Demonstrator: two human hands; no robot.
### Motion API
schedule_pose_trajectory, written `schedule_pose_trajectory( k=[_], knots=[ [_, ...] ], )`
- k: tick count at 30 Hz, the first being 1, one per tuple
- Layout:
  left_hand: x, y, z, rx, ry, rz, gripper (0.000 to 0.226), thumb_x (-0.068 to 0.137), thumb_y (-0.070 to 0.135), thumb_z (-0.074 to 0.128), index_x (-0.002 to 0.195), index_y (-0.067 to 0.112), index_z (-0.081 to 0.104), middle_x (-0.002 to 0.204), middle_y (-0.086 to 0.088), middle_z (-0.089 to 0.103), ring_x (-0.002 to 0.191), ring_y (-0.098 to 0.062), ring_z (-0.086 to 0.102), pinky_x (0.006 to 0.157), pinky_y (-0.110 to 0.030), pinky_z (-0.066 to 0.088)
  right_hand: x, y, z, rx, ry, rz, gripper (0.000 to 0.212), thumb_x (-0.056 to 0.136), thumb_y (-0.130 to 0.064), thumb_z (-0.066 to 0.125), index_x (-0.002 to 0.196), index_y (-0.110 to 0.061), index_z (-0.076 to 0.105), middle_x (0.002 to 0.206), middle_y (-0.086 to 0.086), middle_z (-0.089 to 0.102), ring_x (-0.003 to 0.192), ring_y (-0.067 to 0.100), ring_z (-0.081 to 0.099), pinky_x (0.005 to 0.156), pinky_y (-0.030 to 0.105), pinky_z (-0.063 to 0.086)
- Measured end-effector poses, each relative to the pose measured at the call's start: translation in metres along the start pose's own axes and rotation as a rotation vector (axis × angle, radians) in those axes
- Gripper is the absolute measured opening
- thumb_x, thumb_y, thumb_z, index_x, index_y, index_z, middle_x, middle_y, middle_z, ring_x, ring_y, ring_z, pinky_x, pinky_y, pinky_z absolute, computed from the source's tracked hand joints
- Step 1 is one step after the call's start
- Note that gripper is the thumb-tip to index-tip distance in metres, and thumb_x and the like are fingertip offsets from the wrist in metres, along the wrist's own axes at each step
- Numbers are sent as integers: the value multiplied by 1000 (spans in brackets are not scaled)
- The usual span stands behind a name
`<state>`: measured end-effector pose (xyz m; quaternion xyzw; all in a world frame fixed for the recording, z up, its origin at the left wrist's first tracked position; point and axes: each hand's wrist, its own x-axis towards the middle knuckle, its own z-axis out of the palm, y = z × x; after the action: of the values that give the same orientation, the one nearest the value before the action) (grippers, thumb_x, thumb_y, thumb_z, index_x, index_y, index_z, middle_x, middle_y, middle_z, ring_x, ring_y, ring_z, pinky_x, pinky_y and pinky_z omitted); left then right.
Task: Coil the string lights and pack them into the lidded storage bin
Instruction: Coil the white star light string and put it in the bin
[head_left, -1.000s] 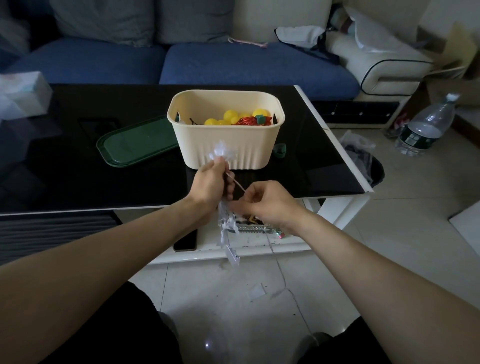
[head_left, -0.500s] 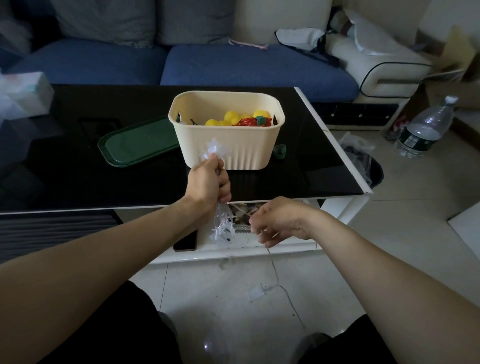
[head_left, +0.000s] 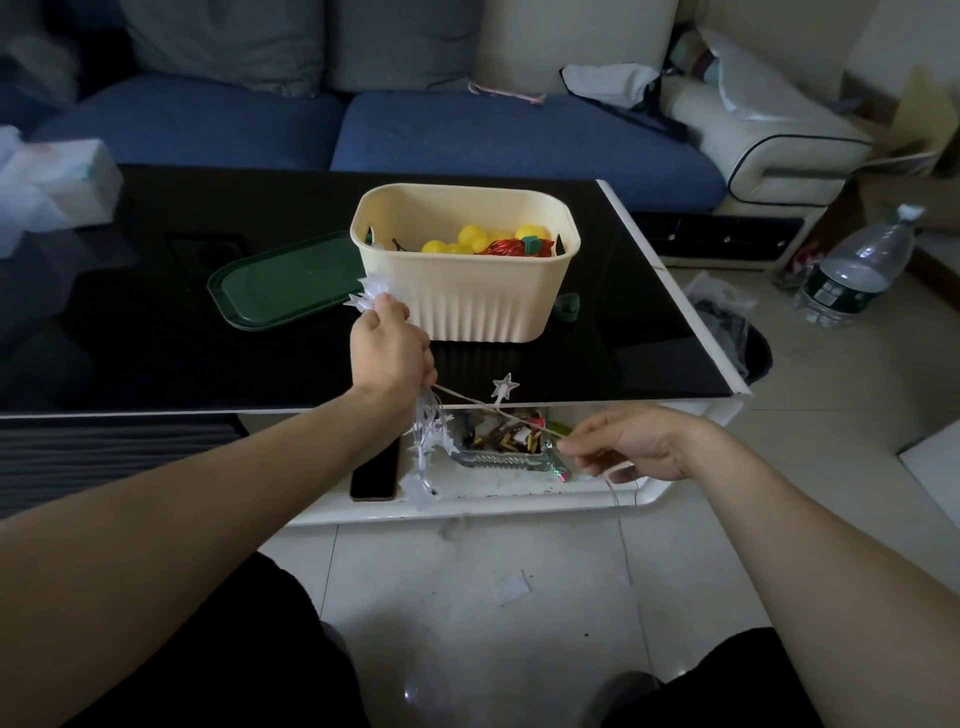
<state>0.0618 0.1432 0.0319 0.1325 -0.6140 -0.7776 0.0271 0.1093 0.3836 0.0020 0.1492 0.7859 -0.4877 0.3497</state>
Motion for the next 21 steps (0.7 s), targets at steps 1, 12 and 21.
schedule_pose_trajectory(
  k=[1,12,21],
  knots=[
    [0,0,0,-11,-4,-5,33,107,28,24,79,17,37,42,8,29,38,-9,23,41,-21,20,1,4,-2,-5,-4,9,22,70,-34,83,82,-20,72,77,-1,69,68,10,62,75,32,43],
    [1,-5,1,-3,-90,-55,26,99,21,31,81,11,47,44,6,29,39,-10,21,38,-20,19,10,-2,1,-53,133,-136,7,88,-12,76,91,-7,72,68,3,64,46,5,54,56,29,54],
    [1,-13,12,31,-69,-62,23,94,10,31,73,16,34,46,3,30,41,-15,26,42,-25,21,6,-23,23,-209,186,-257,9,89,-18,76,88,-10,74,78,2,64,60,14,51,52,25,46]
  ],
)
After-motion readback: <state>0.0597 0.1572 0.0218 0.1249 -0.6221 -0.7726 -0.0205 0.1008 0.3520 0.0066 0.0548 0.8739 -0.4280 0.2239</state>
